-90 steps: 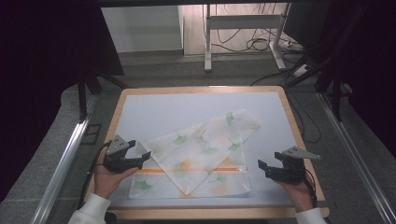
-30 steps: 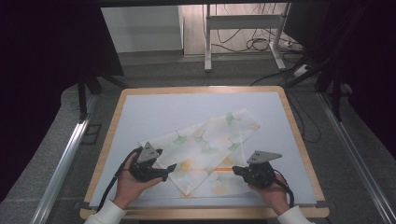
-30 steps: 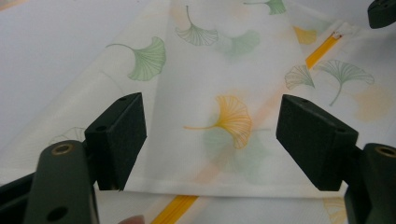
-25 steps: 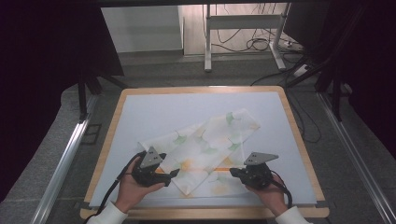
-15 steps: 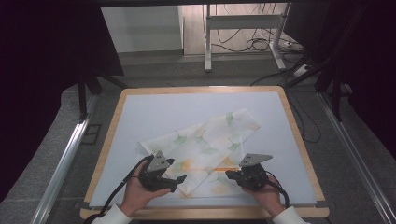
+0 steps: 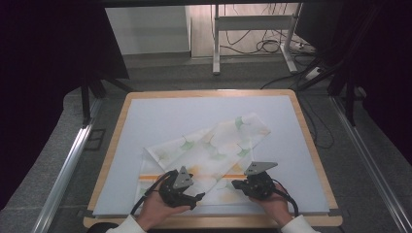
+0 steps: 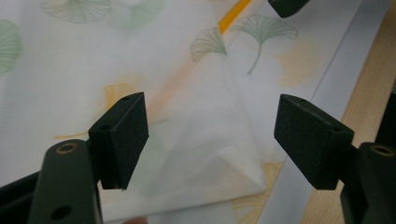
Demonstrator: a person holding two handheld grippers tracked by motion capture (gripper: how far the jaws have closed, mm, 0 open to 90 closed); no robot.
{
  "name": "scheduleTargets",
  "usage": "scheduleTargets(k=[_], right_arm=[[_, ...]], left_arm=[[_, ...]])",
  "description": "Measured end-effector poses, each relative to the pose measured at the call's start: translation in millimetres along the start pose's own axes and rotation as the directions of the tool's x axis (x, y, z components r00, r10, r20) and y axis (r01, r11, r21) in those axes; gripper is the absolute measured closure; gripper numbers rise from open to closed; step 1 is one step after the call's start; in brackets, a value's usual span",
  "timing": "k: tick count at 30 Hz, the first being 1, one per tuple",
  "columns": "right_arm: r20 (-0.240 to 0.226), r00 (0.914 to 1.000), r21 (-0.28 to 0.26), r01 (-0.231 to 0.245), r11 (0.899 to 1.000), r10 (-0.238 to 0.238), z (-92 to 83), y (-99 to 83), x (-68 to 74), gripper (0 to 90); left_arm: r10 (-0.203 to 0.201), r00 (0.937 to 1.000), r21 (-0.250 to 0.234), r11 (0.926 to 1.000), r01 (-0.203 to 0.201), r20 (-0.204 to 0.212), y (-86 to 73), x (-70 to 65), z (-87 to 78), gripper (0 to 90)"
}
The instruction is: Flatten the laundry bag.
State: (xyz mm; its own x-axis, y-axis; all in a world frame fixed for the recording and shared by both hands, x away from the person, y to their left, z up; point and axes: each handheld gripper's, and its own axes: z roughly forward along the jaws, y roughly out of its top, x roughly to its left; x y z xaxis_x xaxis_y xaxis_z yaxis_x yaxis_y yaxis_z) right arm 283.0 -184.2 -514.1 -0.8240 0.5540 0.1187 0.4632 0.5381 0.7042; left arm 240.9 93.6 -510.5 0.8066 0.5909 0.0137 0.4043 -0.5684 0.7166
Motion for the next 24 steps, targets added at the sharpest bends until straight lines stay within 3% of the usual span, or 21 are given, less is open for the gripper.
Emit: scheduleTargets(k=[11, 19, 21, 24], right_arm=[[0.007, 0.9999, 0.052, 0.015, 0.999, -0.015, 7.6, -2.8, 1.2, 89.2], [0.013, 0.9997, 0.065, 0.018, 0.998, -0.019, 9.5, -4.2, 0.5, 89.3], [0.013, 0.9997, 0.067, 0.020, 0.998, -0.021, 9.4, -4.1, 0.3, 89.3], [0.017, 0.9995, 0.066, 0.024, 0.998, -0.025, 9.5, -4.2, 0.7, 89.3]], left_arm=[[0.015, 0.9993, 0.068, 0.9976, -0.013, -0.034, -0.6, 1.0, 20.2, 26.8], [0.016, 0.9993, 0.079, 0.9968, -0.013, -0.034, -1.7, 0.6, 22.4, 28.1], [0.025, 0.9989, 0.090, 0.9957, -0.021, -0.039, -2.3, 0.2, 24.1, 31.7], [0.008, 0.9998, 0.096, 0.9953, -0.006, -0.020, -3.0, 3.6, 25.5, 39.3]])
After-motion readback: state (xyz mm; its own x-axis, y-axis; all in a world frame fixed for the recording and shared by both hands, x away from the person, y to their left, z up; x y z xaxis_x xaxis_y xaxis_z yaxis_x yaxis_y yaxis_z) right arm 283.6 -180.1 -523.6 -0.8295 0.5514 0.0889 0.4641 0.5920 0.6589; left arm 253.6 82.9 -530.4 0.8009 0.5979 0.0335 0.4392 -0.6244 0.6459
